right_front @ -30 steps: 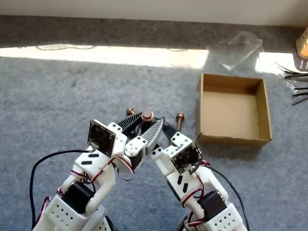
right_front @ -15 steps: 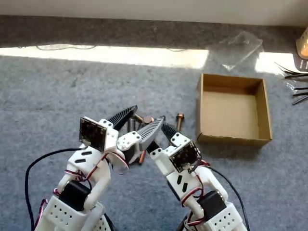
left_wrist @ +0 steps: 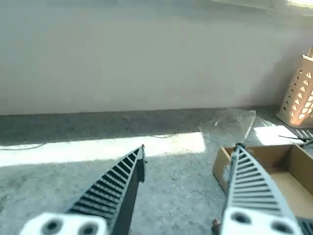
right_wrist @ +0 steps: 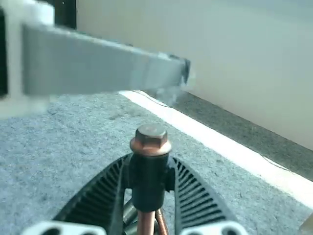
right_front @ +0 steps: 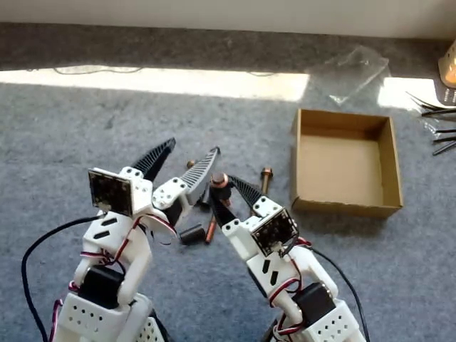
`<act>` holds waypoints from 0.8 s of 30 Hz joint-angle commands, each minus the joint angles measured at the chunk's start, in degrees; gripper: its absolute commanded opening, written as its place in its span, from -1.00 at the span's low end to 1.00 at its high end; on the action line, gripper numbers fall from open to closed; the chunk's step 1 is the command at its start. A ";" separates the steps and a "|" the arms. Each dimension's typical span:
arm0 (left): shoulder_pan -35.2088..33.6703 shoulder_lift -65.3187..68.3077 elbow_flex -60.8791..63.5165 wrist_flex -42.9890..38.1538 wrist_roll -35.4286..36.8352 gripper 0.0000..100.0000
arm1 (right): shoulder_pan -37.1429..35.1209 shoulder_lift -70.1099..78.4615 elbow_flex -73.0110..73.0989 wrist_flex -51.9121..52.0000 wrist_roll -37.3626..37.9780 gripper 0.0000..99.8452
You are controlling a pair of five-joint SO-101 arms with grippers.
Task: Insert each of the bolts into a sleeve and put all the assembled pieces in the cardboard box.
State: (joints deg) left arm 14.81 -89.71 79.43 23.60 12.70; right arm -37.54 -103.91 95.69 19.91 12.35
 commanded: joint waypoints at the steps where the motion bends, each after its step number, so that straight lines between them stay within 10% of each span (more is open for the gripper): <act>1: -4.09 -0.75 -5.58 -1.32 -0.44 -0.48 | 0.66 -0.48 5.67 -0.48 0.53 -0.99; 11: -14.81 -0.84 -5.67 -1.32 -0.44 -0.91 | 8.75 -0.48 5.67 -0.48 0.79 -0.99; 24: -20.09 -11.56 -5.23 10.20 -4.75 -0.99 | 15.34 -0.48 5.14 -0.48 0.62 -0.99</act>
State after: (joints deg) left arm -5.23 -94.90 77.32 29.67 9.10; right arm -23.82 -103.91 95.69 19.91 12.35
